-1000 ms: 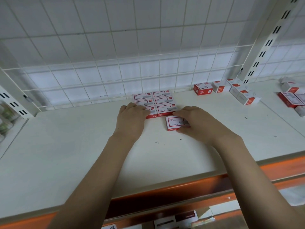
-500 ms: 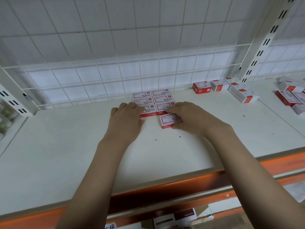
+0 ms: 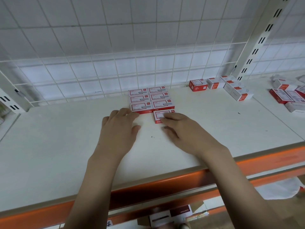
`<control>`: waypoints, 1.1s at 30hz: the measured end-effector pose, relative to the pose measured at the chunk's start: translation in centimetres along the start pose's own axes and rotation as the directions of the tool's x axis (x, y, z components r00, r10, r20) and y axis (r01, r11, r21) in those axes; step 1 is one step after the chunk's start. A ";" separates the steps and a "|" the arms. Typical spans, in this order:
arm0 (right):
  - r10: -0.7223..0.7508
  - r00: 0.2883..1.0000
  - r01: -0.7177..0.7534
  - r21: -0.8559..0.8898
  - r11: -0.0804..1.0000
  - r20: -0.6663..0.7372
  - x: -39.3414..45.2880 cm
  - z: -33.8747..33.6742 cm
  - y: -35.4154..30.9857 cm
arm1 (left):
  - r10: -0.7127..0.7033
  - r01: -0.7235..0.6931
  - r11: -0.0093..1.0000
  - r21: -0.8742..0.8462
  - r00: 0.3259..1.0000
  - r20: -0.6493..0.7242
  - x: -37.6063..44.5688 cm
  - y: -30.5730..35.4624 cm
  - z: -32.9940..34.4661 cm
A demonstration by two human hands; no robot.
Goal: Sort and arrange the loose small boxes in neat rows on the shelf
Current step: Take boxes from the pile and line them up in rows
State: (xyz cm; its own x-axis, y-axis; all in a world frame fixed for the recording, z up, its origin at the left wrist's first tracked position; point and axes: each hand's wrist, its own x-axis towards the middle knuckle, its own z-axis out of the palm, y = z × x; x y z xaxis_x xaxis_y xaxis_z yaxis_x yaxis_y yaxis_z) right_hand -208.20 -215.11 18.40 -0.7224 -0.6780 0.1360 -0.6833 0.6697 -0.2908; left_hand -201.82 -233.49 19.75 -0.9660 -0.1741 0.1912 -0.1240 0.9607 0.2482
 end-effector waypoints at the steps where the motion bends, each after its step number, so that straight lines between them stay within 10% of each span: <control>1: 0.000 1.000 0.000 -0.001 1.000 0.001 0.2 0.0 0.1 | 0.002 -0.002 1.000 0.001 1.000 0.005 -0.1 0.0 0.1; 33: 0.141 0.985 -0.136 0.050 0.989 -0.103 -3.5 -3.0 6.6 | 0.165 -0.169 0.982 -0.083 0.985 -0.048 2.1 7.3 1.1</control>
State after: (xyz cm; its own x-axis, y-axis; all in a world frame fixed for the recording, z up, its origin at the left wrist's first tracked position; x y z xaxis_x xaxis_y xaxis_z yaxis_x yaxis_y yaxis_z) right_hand -210.55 -207.39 18.84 -0.8185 -0.5421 0.1904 -0.5723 0.7398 -0.3539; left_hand -204.94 -226.64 20.91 -0.9612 -0.0233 0.2748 0.0600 0.9549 0.2907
